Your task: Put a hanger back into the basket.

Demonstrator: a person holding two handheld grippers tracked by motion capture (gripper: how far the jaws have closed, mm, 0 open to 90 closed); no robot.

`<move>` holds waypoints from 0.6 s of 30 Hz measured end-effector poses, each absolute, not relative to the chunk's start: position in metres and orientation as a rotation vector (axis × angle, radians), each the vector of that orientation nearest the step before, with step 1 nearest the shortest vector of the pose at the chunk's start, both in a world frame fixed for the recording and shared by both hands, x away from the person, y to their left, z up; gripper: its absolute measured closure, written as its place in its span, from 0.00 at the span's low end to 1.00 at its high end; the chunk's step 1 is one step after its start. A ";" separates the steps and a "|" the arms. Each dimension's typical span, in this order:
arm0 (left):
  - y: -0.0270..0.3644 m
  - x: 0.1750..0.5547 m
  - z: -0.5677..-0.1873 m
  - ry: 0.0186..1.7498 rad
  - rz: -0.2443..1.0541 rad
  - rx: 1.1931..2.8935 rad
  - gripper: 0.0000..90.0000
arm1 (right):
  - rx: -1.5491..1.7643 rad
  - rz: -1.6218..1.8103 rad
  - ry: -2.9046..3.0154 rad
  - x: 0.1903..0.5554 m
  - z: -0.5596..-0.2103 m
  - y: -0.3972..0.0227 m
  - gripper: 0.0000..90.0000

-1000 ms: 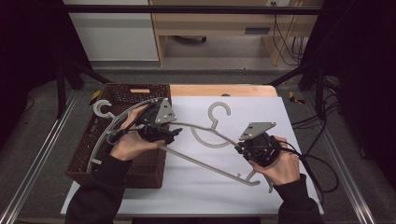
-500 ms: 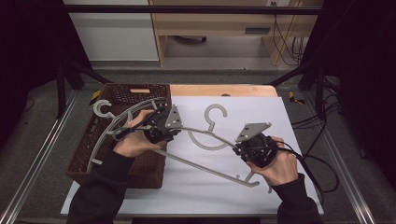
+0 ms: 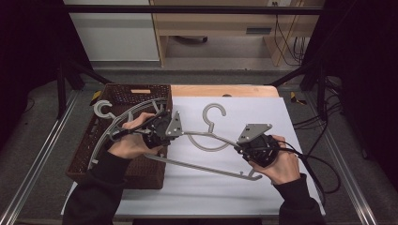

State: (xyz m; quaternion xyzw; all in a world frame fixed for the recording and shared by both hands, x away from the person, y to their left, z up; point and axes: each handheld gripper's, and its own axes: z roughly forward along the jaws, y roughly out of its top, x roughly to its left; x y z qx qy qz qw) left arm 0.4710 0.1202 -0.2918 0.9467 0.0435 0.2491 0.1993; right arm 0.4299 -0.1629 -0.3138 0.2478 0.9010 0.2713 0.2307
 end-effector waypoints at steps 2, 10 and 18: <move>0.120 0.468 -0.293 0.114 0.670 2.646 0.90 | 0.694 0.756 2.466 0.431 -0.313 -0.164 0.88; 0.124 0.459 -0.290 0.152 0.677 2.622 0.91 | 0.718 0.800 2.431 0.434 -0.311 -0.166 0.82; 0.148 0.463 -0.290 0.340 0.738 2.551 0.91 | 0.806 0.964 2.231 0.430 -0.301 -0.184 0.42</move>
